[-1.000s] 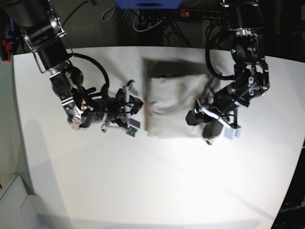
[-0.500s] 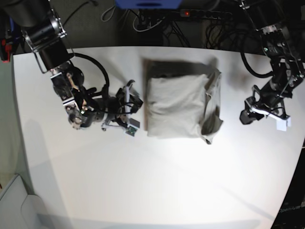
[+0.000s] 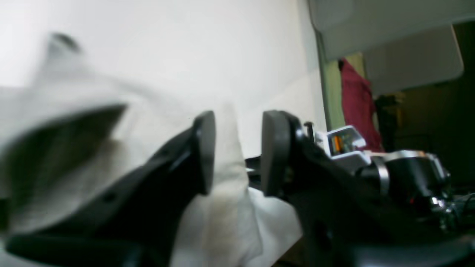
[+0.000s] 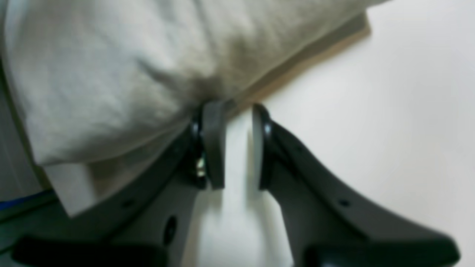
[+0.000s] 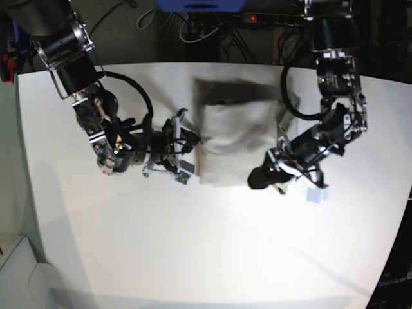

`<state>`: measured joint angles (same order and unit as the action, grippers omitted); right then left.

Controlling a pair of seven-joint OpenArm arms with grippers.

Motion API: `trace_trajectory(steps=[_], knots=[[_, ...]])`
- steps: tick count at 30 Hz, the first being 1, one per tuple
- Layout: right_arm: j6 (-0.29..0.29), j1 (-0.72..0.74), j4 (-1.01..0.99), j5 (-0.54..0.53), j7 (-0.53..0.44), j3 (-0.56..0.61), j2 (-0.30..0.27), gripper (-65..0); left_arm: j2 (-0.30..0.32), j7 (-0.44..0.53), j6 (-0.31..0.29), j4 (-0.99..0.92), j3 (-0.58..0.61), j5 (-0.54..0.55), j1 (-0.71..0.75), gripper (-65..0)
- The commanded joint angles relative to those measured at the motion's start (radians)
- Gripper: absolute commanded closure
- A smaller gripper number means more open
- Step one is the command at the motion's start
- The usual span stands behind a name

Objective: Layout the t-shirt on the table in an organized manner, then fold the t-shirt properly
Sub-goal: 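Tuck the stack's side edge under with the left gripper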

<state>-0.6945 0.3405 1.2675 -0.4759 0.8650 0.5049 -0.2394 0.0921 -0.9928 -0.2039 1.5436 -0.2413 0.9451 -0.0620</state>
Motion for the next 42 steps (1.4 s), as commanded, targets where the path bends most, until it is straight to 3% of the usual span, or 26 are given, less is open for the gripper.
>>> trace_trajectory(steps=[1, 4, 6, 10, 13, 17, 24, 28, 33, 36, 42], knots=[[-0.004, 0.025, 0.016, -0.019, -0.02, -0.005, -0.001, -11.0, -0.007, 0.005, 0.004, -0.002, -0.005, -0.018, -0.003, -13.0], [-0.004, 0.025, 0.016, -0.019, -0.019, -0.005, -0.005, -11.0, -0.038, 0.005, 0.097, -0.041, -0.007, -0.097, -0.008, 0.0], [-0.004, 0.025, 0.018, -0.019, -0.019, -0.005, -0.007, -11.0, -0.041, 0.005, 0.192, -0.045, -0.007, -0.145, -0.008, -0.5], [-0.004, 0.025, 0.018, -0.019, -0.019, -0.005, -0.007, -11.0, -0.033, 0.005, 0.324, -0.05, -0.005, -0.217, -0.002, 0.0], [-0.004, 0.025, 0.018, -0.019, -0.019, -0.005, -0.002, -11.0, -0.001, 0.004, 0.383, -0.042, -0.007, -0.298, -0.002, 0.0], [-0.004, 0.029, 0.018, -0.019, -0.022, -0.005, -0.001, -11.0, 0.07, -0.002, 0.395, -0.027, -0.056, -0.312, 0.015, 0.0], [-0.004, 0.03, 0.016, -0.019, -0.026, -0.005, 0.001, -11.0, 0.125, -0.004, 0.386, 0.064, -0.324, -0.311, 0.05, 0.0], [-0.004, 0.029, 0.016, -0.019, -0.026, -0.005, 0.001, -11.3, 0.122, -0.056, 0.384, 0.114, -0.376, -0.309, 0.06, 0.0], [-0.004, 0.029, 0.016, -0.019, -0.025, -0.005, 0.008, -11.4, 0.056, -0.137, 0.384, 0.113, -0.375, -0.226, 0.06, -0.2], [-0.004, 0.029, 0.016, -0.019, -0.022, -0.005, 0.013, -11.4, 0.034, -0.156, 0.384, 0.11, -0.375, -0.143, 0.064, -5.9], [-0.004, 0.027, 0.016, -0.019, -0.019, -0.005, 0.013, -11.4, 0.041, -0.205, 0.384, 0.114, -0.373, -0.047, 0.066, -36.4]])
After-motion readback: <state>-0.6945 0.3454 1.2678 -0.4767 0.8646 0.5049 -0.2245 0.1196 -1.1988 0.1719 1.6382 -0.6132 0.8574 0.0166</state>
